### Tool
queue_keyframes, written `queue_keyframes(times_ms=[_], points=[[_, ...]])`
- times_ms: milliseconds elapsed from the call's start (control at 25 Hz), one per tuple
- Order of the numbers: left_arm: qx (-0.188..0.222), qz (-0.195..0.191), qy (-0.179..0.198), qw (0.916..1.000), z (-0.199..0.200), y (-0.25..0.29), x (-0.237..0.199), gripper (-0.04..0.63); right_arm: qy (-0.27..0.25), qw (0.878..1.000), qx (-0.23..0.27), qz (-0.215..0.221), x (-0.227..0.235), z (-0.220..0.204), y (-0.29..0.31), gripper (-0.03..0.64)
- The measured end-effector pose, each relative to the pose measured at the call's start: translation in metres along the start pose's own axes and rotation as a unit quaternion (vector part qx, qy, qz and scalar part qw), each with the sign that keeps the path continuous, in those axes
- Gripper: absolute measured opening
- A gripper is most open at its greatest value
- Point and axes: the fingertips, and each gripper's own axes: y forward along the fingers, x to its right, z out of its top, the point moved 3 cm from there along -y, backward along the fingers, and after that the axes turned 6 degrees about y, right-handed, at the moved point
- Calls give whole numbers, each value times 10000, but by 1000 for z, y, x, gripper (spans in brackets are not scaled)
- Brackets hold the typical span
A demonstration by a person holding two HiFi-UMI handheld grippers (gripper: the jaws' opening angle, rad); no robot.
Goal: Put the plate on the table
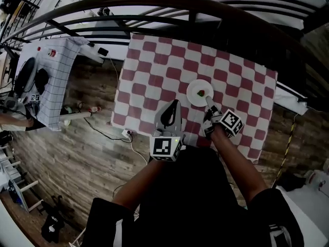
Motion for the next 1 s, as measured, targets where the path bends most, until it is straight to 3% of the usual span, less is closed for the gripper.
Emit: queue_keyframes(times_ms=[280, 440, 640, 800, 1000], points=[[84, -368, -223, 9990, 12, 10, 9, 11, 183, 9970, 703, 278, -30, 13, -33, 80], [155, -555, -275, 9980, 19, 13, 14, 11, -13, 9949, 915, 423, -53, 10, -47, 5], [108, -859, -322, 9957, 19, 24, 23, 11, -1025, 9898, 976, -138, -70, 8, -56, -2], [117, -1084, -295, 9936, 22, 30, 31, 11, -1615, 9815, 1016, -150, -86, 6, -62, -2], [8, -1258, -191, 9919, 21, 35, 36, 11, -2604, 9583, 1138, -313, -111, 8, -69, -2]])
